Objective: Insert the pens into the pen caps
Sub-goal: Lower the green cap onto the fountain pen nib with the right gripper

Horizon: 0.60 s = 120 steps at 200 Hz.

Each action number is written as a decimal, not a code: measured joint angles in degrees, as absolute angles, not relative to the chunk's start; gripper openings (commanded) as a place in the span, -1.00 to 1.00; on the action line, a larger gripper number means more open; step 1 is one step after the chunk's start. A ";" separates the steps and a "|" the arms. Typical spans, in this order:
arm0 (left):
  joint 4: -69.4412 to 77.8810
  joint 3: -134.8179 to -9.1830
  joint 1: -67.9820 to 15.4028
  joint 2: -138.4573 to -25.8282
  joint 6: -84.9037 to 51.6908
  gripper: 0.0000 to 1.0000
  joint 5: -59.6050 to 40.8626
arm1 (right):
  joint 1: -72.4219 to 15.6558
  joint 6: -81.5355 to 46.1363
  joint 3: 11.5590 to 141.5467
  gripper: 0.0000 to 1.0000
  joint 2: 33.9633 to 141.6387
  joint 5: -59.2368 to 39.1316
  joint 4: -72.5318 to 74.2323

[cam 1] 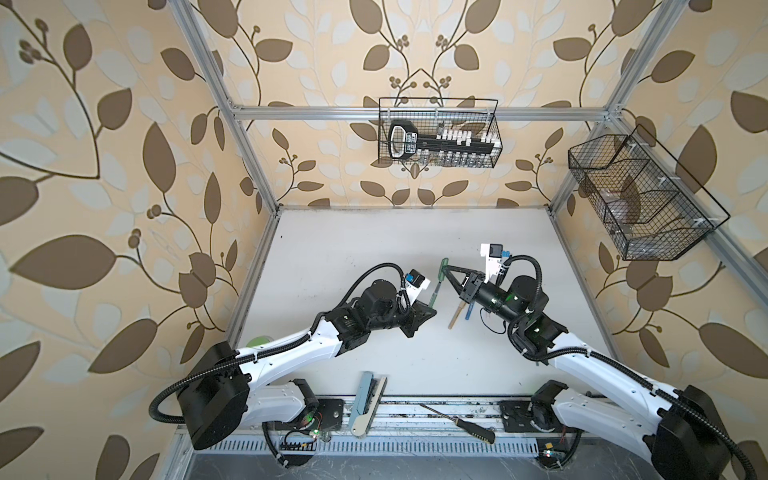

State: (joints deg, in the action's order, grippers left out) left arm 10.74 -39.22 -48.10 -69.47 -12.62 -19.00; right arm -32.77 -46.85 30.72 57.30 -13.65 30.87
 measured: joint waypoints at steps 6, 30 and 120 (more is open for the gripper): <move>10.74 -39.22 -48.10 -69.47 -12.62 -0.95 -19.03 | -32.77 -46.81 30.72 -0.70 57.10 -13.52 30.83; 10.68 -39.22 -48.10 -69.49 -12.69 -0.95 -19.03 | -32.47 -46.39 30.74 -0.70 56.84 -13.47 30.63; 10.87 -39.22 -48.42 -69.47 -13.65 -0.94 -19.03 | -32.91 -45.52 30.74 -0.70 56.31 -13.45 29.32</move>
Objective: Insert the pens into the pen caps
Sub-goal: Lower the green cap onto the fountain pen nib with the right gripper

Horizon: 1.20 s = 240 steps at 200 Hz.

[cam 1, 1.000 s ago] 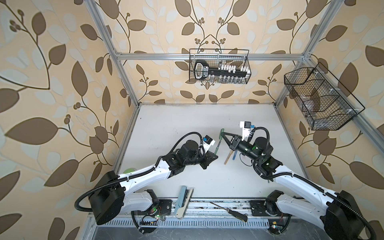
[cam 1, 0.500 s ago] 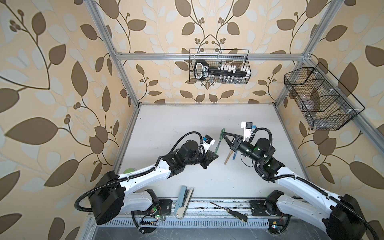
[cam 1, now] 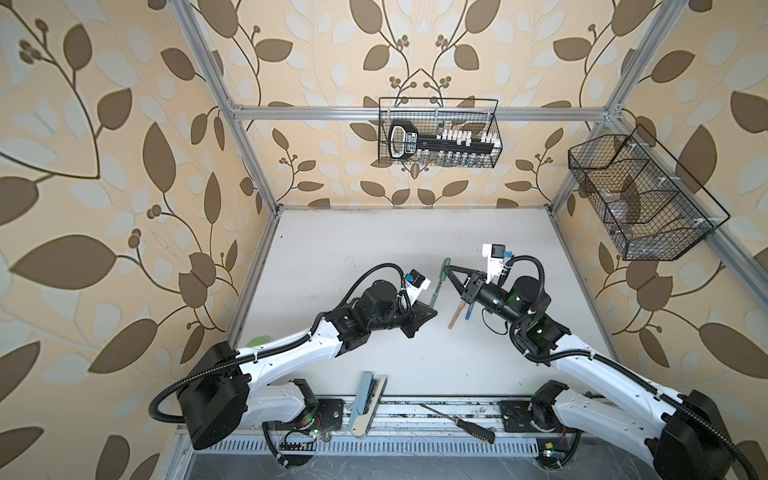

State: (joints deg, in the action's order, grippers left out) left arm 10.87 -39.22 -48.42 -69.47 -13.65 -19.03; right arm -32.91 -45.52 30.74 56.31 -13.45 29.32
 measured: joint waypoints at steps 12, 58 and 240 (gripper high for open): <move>10.96 -39.22 -48.42 -69.47 -13.65 -0.94 -19.03 | -33.17 -45.25 30.74 -0.70 56.23 -13.45 29.34; 11.05 -39.22 -48.42 -69.49 -13.65 -0.94 -19.00 | -33.56 -44.73 30.74 -0.70 56.21 -13.02 29.30; 10.87 -41.25 -48.42 -68.40 -13.41 -0.92 -17.37 | -37.17 -41.69 29.47 -0.64 54.54 -9.17 29.28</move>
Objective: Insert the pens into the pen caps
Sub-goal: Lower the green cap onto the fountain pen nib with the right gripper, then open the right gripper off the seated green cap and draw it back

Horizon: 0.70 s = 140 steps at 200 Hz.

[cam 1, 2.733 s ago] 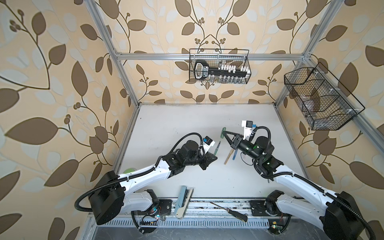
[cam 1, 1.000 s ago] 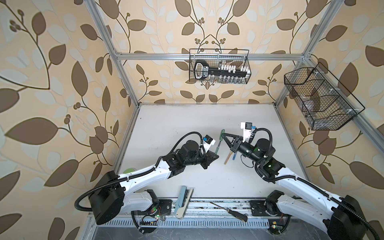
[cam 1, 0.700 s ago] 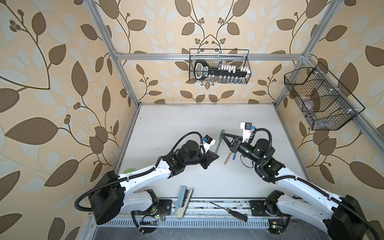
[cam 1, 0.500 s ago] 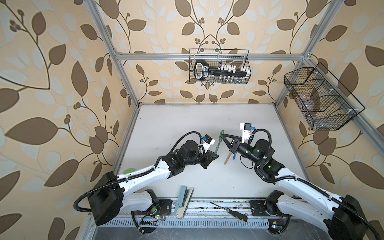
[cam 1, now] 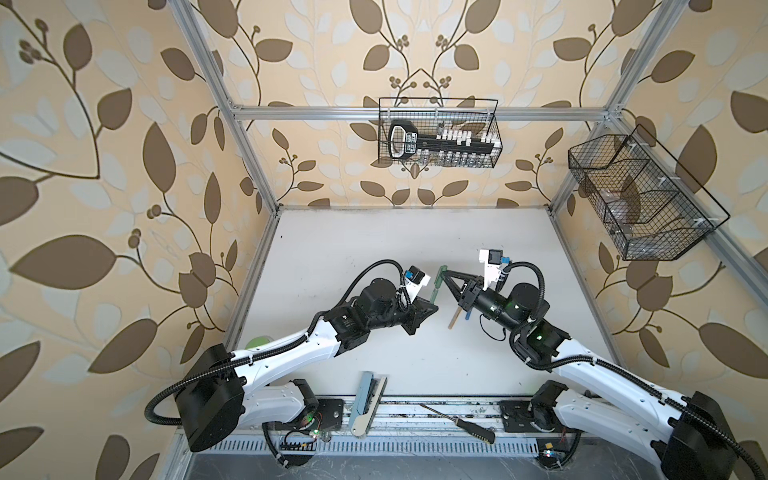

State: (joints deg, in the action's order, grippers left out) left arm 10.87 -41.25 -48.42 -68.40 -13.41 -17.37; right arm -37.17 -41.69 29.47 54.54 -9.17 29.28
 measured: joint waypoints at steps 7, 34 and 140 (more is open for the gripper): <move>10.72 -41.65 -48.42 -68.40 -13.39 -0.92 -17.39 | -37.28 -41.65 29.45 -0.64 54.54 -9.19 29.34; 10.50 -42.22 -48.42 -68.40 -12.51 -0.92 -17.37 | -37.39 -40.38 29.47 -0.38 54.28 -9.41 28.67; 7.92 -43.09 -48.42 -68.40 -10.83 -0.94 -17.85 | -30.98 -39.42 37.21 -0.13 57.63 -22.09 22.06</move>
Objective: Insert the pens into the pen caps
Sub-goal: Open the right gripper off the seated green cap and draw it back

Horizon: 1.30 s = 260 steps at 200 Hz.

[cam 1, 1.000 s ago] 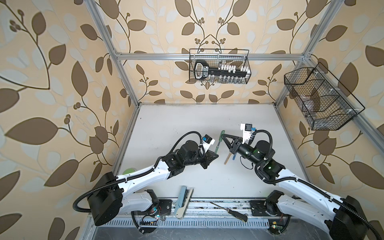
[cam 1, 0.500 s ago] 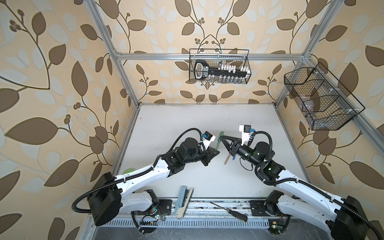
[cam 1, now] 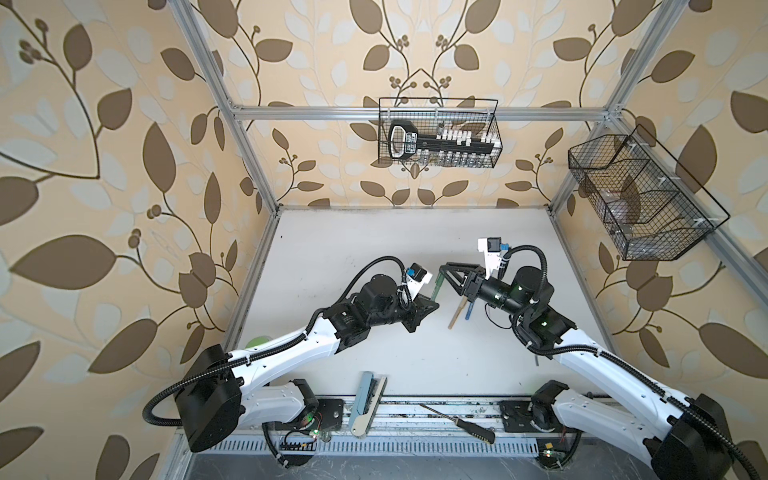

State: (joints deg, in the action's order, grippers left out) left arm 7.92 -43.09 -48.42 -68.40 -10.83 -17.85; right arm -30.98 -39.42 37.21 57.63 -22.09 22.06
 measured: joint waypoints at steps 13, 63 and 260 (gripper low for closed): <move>7.79 -43.11 -48.42 -68.40 -10.81 -0.94 -17.89 | -30.98 -39.62 37.78 -0.21 58.26 -23.14 22.04; 7.88 -43.13 -48.42 -68.40 -10.44 -0.95 -17.91 | -30.65 -40.05 38.37 -0.79 58.94 -24.73 21.39; 3.92 -56.29 -40.45 -78.98 -0.51 -1.00 -27.14 | -30.06 -37.65 39.86 -1.00 60.25 -14.87 23.38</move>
State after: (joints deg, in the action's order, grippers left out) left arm 3.92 -56.29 -40.45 -78.98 -0.51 -27.14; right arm -30.06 -37.65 39.86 60.25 -14.87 23.38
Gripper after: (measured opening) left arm 0.120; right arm 0.112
